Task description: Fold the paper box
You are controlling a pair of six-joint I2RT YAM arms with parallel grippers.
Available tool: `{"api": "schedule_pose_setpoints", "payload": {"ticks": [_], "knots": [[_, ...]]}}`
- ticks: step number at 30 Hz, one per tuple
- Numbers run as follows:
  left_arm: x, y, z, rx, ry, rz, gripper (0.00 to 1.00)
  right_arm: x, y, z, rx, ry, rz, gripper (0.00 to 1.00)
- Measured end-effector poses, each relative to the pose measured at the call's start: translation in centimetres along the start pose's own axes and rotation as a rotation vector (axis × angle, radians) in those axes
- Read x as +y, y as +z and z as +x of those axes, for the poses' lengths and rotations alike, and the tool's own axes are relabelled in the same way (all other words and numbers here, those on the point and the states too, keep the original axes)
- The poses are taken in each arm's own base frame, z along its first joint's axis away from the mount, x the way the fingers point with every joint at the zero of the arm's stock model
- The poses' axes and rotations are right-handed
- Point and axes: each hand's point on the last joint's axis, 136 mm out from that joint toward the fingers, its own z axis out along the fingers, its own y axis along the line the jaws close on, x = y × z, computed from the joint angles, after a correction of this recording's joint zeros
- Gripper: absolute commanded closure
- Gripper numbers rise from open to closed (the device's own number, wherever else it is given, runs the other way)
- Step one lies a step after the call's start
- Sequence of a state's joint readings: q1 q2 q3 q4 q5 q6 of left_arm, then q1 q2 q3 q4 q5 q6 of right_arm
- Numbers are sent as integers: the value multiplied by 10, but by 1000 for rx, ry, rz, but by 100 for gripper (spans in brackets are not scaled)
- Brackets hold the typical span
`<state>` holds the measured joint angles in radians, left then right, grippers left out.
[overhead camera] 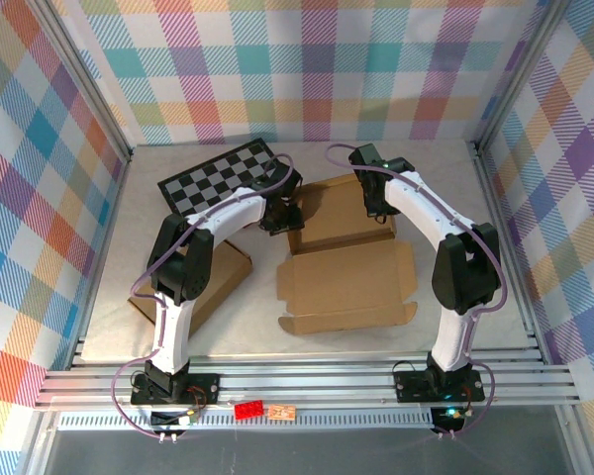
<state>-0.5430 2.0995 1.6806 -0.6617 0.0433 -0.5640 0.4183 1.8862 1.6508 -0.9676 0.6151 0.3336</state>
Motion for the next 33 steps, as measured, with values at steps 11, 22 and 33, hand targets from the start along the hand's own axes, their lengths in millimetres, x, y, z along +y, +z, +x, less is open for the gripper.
{"api": "schedule_pose_setpoints", "payload": {"ticks": [11, 22, 33], "knots": [[-10, -15, 1, 40, -3, 26, 40, -1, 24, 14, 105, 29, -12, 100], [-10, -32, 3, 55, -8, 17, 40, -20, 41, 28, 213, 110, -9, 100], [-36, -147, 14, -65, -53, 183, 44, -41, 62, 54, 439, 411, -14, 100]]}}
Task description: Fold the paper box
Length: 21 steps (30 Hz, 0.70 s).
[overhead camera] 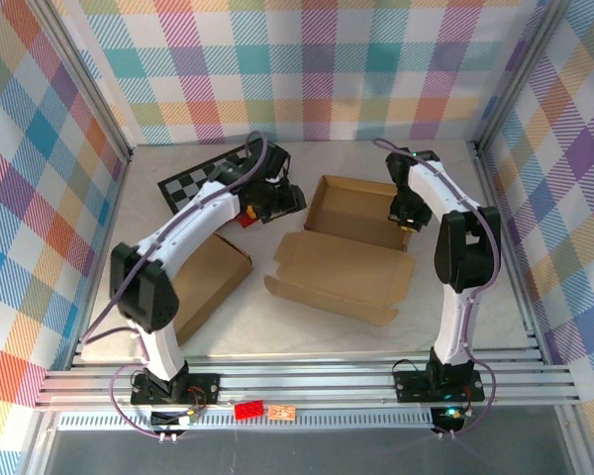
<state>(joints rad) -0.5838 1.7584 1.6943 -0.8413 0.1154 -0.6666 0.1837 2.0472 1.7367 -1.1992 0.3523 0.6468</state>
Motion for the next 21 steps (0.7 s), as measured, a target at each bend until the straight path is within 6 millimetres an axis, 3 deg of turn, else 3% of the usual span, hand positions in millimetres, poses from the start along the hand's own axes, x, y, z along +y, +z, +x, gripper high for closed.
{"api": "schedule_pose_setpoints", "payload": {"ticks": [5, 14, 21], "knots": [[5, -28, 36, 32, -7, 17, 44, 11, -7, 6, 61, 165, -74, 100], [41, -45, 74, 84, -38, -48, 43, 20, -11, 28, 196, 437, -101, 100], [78, -49, 107, 106, -128, -84, 49, 18, 14, 56, 367, 625, -95, 100]]}}
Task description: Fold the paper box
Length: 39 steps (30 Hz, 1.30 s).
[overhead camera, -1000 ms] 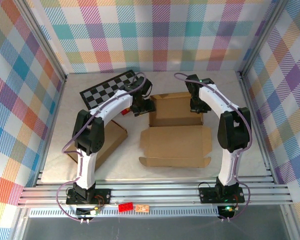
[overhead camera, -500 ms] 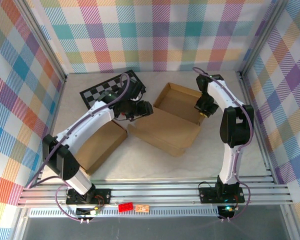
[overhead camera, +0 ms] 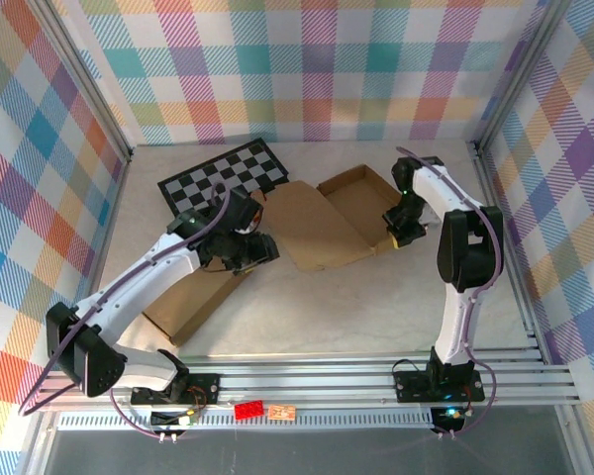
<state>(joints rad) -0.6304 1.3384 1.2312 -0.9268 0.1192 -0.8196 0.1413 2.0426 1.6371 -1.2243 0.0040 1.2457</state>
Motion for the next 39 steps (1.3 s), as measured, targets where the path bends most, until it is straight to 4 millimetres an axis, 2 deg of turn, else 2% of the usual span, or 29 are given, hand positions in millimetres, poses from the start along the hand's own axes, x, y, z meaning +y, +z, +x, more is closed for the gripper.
{"api": "schedule_pose_setpoints", "payload": {"ticks": [3, 6, 13, 16, 22, 28, 34, 39], "knots": [[18, 15, 8, 23, -50, -31, 49, -6, 8, 4, 55, 55, -5, 100], [27, 33, 6, 43, -97, -47, 49, -9, 8, 10, 93, 85, -26, 100], [14, 89, -23, 87, -155, -39, 49, -20, -3, 22, 128, 114, -67, 100], [0, 105, -40, 77, -161, -4, 48, -27, -2, 26, 138, 130, -68, 100], [-43, 114, -76, 15, -169, 152, 48, -48, 13, 38, 174, 193, -33, 100], [-76, 115, -97, -19, -192, 301, 50, -48, 18, 65, 179, 222, -35, 100], [-81, 117, -112, -26, -220, 362, 51, -42, 31, 112, 193, 236, -42, 100], [-75, 119, -120, -25, -237, 369, 53, -39, 39, 137, 193, 271, -43, 100]]}}
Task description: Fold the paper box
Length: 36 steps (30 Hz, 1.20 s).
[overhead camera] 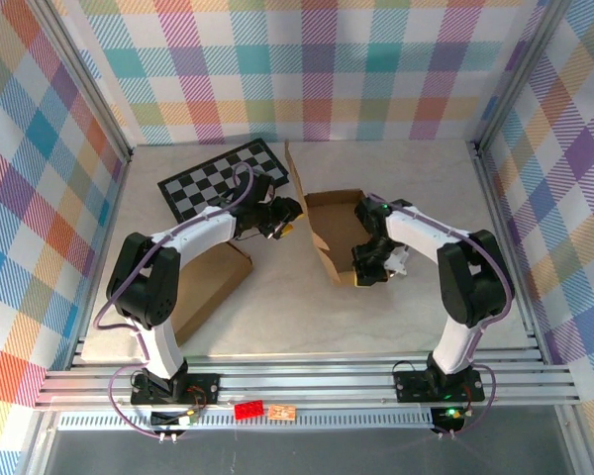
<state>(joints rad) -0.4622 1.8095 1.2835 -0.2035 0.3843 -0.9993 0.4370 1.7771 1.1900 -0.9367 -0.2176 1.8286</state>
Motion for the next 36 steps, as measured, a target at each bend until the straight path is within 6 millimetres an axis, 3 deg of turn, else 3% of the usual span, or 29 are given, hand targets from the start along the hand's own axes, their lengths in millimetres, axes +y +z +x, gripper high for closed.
{"api": "schedule_pose_setpoints", "payload": {"ticks": [4, 7, 12, 15, 18, 25, 36], "knots": [[5, 0, -5, -8, -10, 0, 54, 5, 5, 9, 5, 23, -17, 100], [11, 2, -4, 3, -17, -4, 55, 7, 14, 11, 6, 30, -8, 95], [19, 9, -2, 21, -25, -19, 55, 9, 23, 15, 10, 16, 1, 72], [21, 11, -2, 23, -21, -25, 55, 7, 24, 19, 20, -5, 7, 50], [23, 12, -2, 25, -10, -29, 55, 9, 22, 22, 30, -30, 3, 36], [27, 17, -2, 32, -7, -43, 55, 23, -4, 34, 35, -111, -64, 19], [28, 19, -2, 39, 2, -56, 56, 43, -86, 37, -96, -358, -271, 17]]}}
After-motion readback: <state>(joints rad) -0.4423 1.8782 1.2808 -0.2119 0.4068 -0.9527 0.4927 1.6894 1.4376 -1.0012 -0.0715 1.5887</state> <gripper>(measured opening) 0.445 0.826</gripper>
